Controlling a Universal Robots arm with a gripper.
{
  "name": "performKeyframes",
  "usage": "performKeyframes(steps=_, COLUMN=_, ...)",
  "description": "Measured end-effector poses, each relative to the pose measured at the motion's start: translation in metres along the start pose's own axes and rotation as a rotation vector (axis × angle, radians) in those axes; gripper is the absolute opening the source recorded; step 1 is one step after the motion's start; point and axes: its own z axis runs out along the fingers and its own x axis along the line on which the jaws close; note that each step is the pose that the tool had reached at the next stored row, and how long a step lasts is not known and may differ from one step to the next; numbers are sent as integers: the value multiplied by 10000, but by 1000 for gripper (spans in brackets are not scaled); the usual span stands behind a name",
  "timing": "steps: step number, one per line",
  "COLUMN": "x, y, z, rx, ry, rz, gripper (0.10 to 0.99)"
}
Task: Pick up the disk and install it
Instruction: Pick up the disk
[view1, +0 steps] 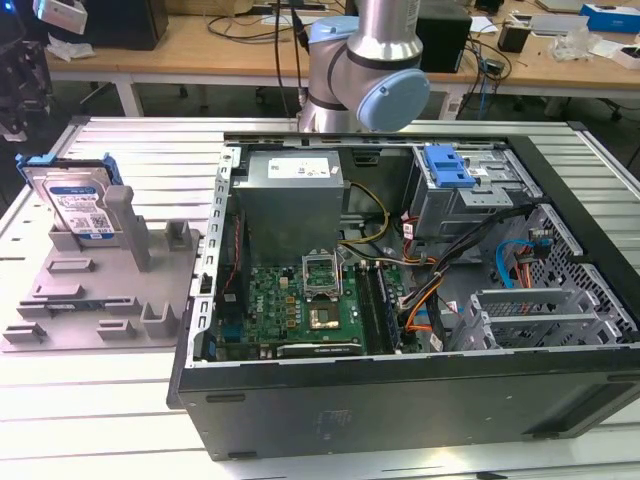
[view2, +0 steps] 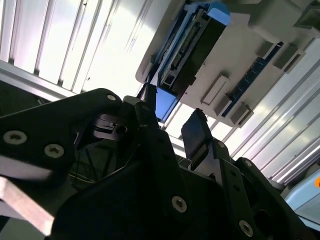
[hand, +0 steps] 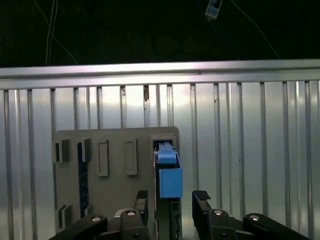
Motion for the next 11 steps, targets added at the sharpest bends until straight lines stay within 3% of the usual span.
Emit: performKeyframes(steps=11, x=-1, y=9, z=91, rx=4, ry=4, rz=-391, gripper=482)
